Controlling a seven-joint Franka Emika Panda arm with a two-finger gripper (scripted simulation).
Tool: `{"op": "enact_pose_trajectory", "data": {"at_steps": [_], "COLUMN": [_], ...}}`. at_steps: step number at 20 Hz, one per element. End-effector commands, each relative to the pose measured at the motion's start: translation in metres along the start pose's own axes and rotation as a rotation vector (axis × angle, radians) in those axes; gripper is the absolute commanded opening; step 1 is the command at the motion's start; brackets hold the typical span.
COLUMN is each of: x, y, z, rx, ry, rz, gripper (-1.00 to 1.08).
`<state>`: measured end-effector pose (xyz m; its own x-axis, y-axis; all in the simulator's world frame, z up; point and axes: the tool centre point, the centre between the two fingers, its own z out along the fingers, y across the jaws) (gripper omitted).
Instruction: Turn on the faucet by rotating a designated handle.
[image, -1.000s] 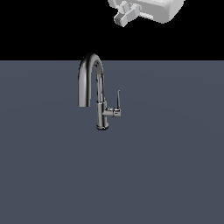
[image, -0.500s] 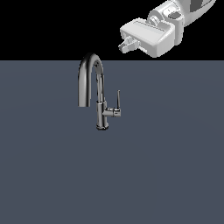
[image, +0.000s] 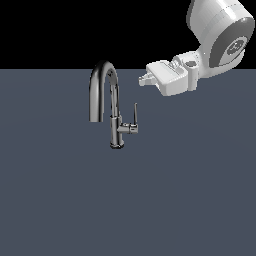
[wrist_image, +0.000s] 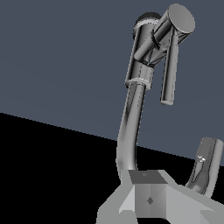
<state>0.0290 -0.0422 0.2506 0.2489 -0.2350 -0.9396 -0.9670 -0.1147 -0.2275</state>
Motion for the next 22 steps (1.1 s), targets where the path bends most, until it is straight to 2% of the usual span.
{"op": "enact_pose_trajectory", "data": {"at_steps": [1,6,11,16,22], "x": [0.02,0.052,0.074,0.085,0.088], "y": [-0.002,-0.004,-0.004,-0.004,-0.004], "z": [0.004,0.014,0.023,0.029,0.03], "rx": [0.057,0.151,0.216,0.251,0.26], "ry": [-0.05,-0.132,-0.188,-0.22,-0.228], "rz": [0.056,0.148,0.212,0.247,0.256], "gripper": [-1.0,-1.0,-1.0,-1.0,-1.0]}}
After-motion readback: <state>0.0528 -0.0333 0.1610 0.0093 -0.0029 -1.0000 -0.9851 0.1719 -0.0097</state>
